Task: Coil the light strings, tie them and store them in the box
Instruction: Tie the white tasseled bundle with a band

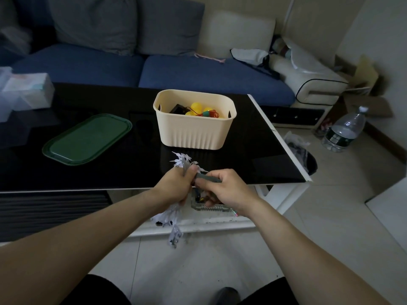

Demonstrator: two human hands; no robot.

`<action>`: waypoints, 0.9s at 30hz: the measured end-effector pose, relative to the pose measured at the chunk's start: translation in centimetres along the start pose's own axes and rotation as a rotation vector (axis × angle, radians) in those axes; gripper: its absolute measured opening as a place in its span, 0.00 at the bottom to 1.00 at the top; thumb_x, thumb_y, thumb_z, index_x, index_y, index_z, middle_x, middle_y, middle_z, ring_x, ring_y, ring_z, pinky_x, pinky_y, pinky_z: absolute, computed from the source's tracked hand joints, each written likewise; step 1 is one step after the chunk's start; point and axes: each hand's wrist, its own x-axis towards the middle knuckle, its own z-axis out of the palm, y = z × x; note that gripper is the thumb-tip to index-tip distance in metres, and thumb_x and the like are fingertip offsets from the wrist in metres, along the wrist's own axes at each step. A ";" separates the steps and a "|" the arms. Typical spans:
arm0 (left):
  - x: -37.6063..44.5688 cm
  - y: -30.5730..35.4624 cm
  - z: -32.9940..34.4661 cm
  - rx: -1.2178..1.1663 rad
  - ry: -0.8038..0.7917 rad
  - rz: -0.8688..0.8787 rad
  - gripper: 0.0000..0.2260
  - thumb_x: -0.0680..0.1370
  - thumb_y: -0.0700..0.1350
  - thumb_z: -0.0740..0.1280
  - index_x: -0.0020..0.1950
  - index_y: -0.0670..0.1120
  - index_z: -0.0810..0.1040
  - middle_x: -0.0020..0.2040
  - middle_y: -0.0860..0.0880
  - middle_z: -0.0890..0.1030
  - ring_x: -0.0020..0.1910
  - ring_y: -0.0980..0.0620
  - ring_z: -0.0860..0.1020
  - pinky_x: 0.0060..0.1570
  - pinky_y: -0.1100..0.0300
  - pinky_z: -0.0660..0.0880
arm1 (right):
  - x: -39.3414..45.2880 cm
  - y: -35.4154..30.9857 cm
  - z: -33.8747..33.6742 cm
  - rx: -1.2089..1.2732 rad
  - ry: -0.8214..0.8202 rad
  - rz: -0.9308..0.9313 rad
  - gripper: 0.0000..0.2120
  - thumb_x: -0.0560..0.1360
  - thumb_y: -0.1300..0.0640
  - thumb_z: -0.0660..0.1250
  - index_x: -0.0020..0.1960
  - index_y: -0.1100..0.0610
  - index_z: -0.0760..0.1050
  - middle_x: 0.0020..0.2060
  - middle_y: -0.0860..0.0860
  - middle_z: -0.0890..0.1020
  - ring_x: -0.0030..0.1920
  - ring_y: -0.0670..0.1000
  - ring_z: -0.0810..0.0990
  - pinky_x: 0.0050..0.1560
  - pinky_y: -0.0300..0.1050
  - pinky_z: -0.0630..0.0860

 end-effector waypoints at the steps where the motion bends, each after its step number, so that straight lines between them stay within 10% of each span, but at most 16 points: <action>1: -0.1 0.0 0.0 0.021 0.003 -0.001 0.24 0.84 0.55 0.56 0.34 0.42 0.72 0.27 0.42 0.70 0.21 0.48 0.69 0.26 0.59 0.68 | 0.0 0.1 0.1 0.022 0.008 -0.012 0.12 0.80 0.57 0.69 0.50 0.68 0.80 0.37 0.60 0.75 0.35 0.56 0.75 0.33 0.42 0.81; 9: 0.2 -0.4 0.0 0.075 0.036 -0.014 0.23 0.85 0.53 0.55 0.36 0.40 0.71 0.27 0.41 0.73 0.21 0.47 0.71 0.25 0.61 0.68 | 0.6 0.3 0.9 -0.004 0.116 -0.027 0.16 0.82 0.57 0.66 0.43 0.69 0.81 0.28 0.53 0.77 0.28 0.52 0.77 0.40 0.59 0.85; 18: 0.2 0.3 0.6 -0.123 0.010 0.093 0.20 0.85 0.52 0.54 0.35 0.47 0.64 0.24 0.52 0.64 0.26 0.50 0.63 0.30 0.54 0.65 | 1.2 0.5 0.8 0.035 0.421 0.076 0.12 0.77 0.61 0.70 0.35 0.64 0.82 0.29 0.58 0.84 0.27 0.55 0.82 0.34 0.51 0.83; 27: -0.5 1.4 0.5 -0.299 -0.180 -0.074 0.14 0.82 0.40 0.56 0.37 0.41 0.69 0.24 0.46 0.69 0.24 0.50 0.64 0.28 0.58 0.63 | 1.9 0.8 1.9 0.133 0.302 0.159 0.12 0.76 0.61 0.73 0.35 0.64 0.81 0.26 0.57 0.80 0.24 0.51 0.77 0.30 0.46 0.81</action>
